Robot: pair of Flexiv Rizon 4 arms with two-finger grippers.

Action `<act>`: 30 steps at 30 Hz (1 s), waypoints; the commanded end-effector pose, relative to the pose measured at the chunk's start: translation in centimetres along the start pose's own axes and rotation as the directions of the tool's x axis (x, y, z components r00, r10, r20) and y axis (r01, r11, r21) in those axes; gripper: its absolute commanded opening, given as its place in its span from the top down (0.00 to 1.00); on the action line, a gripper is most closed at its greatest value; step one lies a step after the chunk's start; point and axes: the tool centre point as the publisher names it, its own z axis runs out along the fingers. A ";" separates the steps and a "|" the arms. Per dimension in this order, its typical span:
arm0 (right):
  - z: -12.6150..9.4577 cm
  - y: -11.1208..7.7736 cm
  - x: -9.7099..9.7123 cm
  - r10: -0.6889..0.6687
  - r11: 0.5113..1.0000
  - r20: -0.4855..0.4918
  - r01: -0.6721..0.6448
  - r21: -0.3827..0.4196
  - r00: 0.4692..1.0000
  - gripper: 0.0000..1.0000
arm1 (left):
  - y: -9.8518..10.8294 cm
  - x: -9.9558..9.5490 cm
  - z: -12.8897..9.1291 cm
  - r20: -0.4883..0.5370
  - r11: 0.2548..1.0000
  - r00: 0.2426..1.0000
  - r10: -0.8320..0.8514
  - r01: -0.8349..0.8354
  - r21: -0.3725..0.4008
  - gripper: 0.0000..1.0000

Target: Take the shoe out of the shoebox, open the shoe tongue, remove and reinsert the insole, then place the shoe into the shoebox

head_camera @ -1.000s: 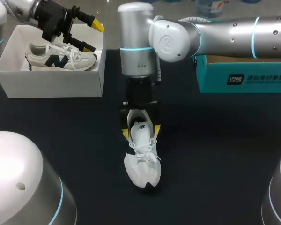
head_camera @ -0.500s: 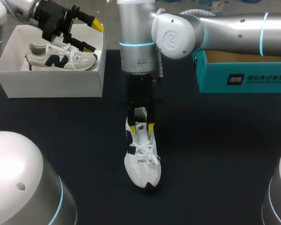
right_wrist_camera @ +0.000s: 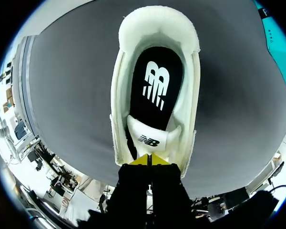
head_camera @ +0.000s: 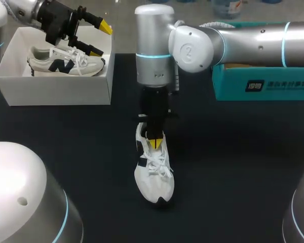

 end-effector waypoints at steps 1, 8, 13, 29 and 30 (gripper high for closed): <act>-0.7 -0.4 0.1 0.013 1.000 0.016 -0.013 -0.016 1.000 1.00 | 0.0 0.0 0.0 -0.004 1.000 1.000 0.001 -0.001 0.001 0.00; -3.1 -0.9 -0.5 -0.178 0.947 -0.027 0.164 -0.276 0.984 1.00 | 0.0 0.0 0.0 -0.004 1.000 1.000 0.001 -0.001 0.001 0.00; -5.6 0.6 -0.8 -0.437 0.806 0.091 0.435 -0.401 0.895 1.00 | 0.0 0.0 0.0 -0.004 1.000 1.000 0.001 -0.001 0.001 0.00; -6.5 1.5 -1.0 -0.532 0.699 0.286 0.604 -0.383 0.797 1.00 | 0.0 0.0 0.0 -0.004 1.000 1.000 0.001 -0.001 0.001 0.00; -7.1 1.9 -0.9 -0.585 0.601 0.424 0.721 -0.345 0.691 1.00 | 0.0 0.0 0.0 -0.004 1.000 1.000 0.001 -0.001 0.001 0.00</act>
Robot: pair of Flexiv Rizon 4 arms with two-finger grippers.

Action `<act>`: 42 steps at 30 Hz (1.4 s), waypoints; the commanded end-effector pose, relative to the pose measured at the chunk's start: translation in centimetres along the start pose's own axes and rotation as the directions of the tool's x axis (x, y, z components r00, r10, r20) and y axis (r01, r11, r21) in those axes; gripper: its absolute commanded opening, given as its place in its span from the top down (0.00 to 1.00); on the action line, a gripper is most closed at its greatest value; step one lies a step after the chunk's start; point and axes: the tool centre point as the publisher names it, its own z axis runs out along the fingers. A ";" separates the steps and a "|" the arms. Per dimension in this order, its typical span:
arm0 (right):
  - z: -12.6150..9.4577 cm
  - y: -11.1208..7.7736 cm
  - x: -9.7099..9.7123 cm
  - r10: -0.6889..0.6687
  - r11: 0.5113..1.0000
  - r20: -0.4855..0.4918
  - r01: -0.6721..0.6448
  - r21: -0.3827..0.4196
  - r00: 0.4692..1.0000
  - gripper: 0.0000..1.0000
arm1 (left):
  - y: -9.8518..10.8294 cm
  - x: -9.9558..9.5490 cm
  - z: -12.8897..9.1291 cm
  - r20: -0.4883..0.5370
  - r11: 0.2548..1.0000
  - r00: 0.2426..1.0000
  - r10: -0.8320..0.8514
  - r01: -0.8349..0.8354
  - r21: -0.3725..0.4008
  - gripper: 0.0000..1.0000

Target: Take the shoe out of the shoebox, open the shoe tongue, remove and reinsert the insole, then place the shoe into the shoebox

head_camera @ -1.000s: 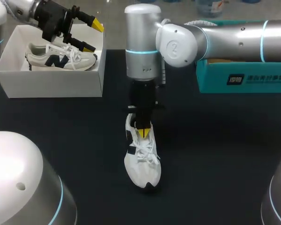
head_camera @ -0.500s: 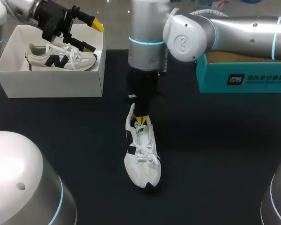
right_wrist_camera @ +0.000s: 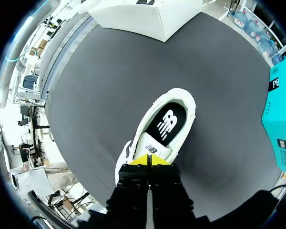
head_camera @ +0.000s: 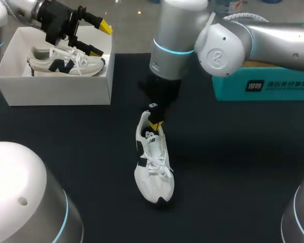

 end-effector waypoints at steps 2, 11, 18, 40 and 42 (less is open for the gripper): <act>-0.9 1.3 -0.9 -0.447 0.885 0.289 0.465 0.007 0.846 1.00 | 0.0 0.0 0.0 -0.004 1.000 1.000 0.001 -0.001 0.001 0.00; -0.7 4.2 -1.9 -0.678 0.715 0.374 0.685 0.139 0.633 1.00 | 0.0 0.0 0.0 -0.004 1.000 1.000 0.001 -0.001 0.001 0.00; 0.1 5.8 -2.9 -0.735 0.646 0.371 0.753 0.128 0.567 0.00 | 0.0 0.0 0.0 -0.004 1.000 1.000 0.001 -0.001 0.001 0.00; 0.1 6.0 -3.0 -0.757 0.626 0.346 0.768 0.137 0.555 0.00 | 0.0 0.0 0.0 -0.004 1.000 1.000 0.001 -0.001 0.001 0.00; 0.1 6.0 -3.0 -0.757 0.626 0.346 0.768 0.137 0.555 0.00 | 0.0 0.0 0.0 -0.004 1.000 1.000 0.001 -0.001 0.001 0.00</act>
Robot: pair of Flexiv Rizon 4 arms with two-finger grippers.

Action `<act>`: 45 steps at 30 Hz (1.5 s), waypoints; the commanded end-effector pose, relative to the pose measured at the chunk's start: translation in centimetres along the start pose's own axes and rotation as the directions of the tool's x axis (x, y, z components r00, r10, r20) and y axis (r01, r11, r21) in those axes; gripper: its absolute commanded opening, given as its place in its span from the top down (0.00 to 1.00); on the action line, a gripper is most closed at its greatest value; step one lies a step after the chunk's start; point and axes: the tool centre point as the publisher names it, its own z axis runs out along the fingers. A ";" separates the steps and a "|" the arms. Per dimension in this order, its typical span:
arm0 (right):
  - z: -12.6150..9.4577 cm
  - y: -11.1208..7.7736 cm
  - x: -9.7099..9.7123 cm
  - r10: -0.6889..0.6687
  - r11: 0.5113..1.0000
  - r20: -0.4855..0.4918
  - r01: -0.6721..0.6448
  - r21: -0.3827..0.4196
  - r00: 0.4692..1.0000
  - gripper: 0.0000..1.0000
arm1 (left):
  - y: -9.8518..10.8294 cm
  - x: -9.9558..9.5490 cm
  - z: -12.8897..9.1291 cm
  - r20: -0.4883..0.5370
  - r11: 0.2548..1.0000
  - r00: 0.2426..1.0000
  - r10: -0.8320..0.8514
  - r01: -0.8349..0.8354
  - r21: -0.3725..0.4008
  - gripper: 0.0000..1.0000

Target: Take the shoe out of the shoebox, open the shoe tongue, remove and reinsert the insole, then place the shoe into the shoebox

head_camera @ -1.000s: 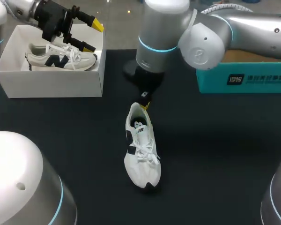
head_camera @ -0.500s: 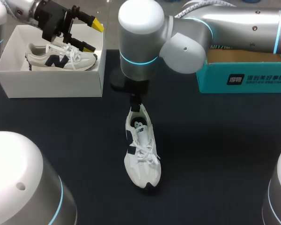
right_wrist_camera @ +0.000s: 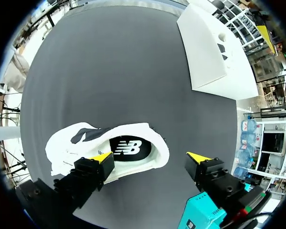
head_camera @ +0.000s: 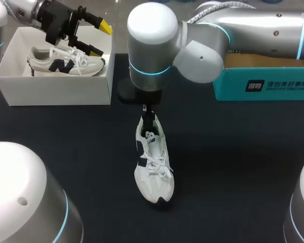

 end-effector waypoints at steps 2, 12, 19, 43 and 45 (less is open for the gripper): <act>0.6 -0.3 -0.3 0.008 0.998 0.008 -0.007 -0.054 1.000 0.00 | 0.0 0.0 0.0 -0.004 1.000 1.000 0.001 -0.001 0.001 0.00; 4.4 -1.0 -2.6 -0.068 0.997 -0.023 0.067 -0.045 0.997 0.00 | 0.0 0.0 0.0 -0.004 1.000 1.000 0.001 -0.001 0.001 0.00; 6.4 0.2 -3.6 -0.127 0.992 -0.056 0.126 -0.033 0.990 0.00 | 0.0 0.0 0.0 -0.004 1.000 1.000 0.001 -0.001 0.001 0.00; 9.3 -0.9 -2.1 -0.131 0.990 -0.110 0.136 0.039 0.985 1.00 | 0.0 0.0 0.0 -0.004 1.000 1.000 0.001 -0.001 0.001 0.00; 9.2 -1.0 -2.0 -0.127 0.990 -0.108 0.133 0.044 0.986 1.00 | 0.0 0.0 0.0 -0.004 1.000 1.000 0.001 -0.001 0.001 0.00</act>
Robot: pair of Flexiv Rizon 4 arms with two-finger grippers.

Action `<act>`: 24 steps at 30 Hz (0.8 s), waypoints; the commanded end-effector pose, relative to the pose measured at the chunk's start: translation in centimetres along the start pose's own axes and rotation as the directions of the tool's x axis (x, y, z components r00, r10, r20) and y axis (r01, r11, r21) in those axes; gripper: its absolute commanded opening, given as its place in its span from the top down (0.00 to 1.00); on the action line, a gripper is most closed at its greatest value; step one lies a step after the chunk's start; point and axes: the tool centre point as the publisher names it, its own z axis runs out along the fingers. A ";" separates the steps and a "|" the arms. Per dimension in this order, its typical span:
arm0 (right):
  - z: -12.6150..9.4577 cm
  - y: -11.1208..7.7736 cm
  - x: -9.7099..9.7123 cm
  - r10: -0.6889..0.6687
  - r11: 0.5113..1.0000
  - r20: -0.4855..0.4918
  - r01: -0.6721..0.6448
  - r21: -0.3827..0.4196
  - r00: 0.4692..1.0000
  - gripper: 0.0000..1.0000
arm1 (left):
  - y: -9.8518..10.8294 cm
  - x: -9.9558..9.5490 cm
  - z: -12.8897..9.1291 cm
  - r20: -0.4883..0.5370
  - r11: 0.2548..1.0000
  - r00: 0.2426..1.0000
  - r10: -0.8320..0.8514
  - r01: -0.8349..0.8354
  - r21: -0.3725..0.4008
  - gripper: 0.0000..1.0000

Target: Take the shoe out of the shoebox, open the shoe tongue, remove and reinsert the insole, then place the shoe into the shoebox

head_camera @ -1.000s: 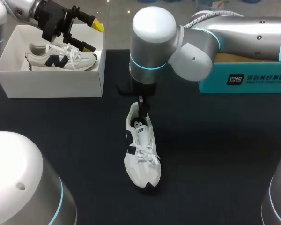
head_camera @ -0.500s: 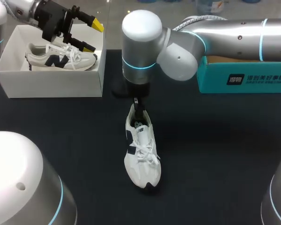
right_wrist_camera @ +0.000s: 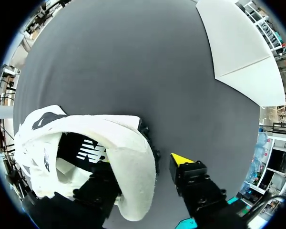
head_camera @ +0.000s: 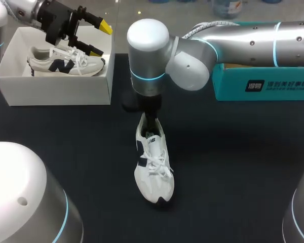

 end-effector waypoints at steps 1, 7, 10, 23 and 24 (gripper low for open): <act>-0.5 0.1 0.3 0.007 1.000 0.003 -0.007 0.017 1.000 1.00 | 0.0 0.0 0.0 -0.004 1.000 1.000 0.001 -0.001 0.001 0.00; -2.2 -0.5 1.2 0.036 0.999 0.007 -0.036 0.028 0.999 1.00 | 0.0 0.0 0.0 -0.004 1.000 1.000 0.001 -0.001 0.001 0.00; -4.1 -1.3 1.5 0.051 0.998 0.013 -0.051 0.025 0.999 1.00 | 0.0 0.0 0.0 -0.004 1.000 1.000 0.001 -0.001 0.001 0.00; -16.7 -3.7 -0.9 0.019 0.999 -0.001 -0.019 0.035 1.000 1.00 | 0.0 0.0 0.0 -0.004 1.000 1.000 0.001 -0.001 0.001 0.00; -17.4 -3.8 -1.2 0.016 0.999 -0.001 -0.016 0.033 1.000 1.00 | 0.0 0.0 0.0 -0.004 1.000 1.000 0.001 -0.001 0.001 0.00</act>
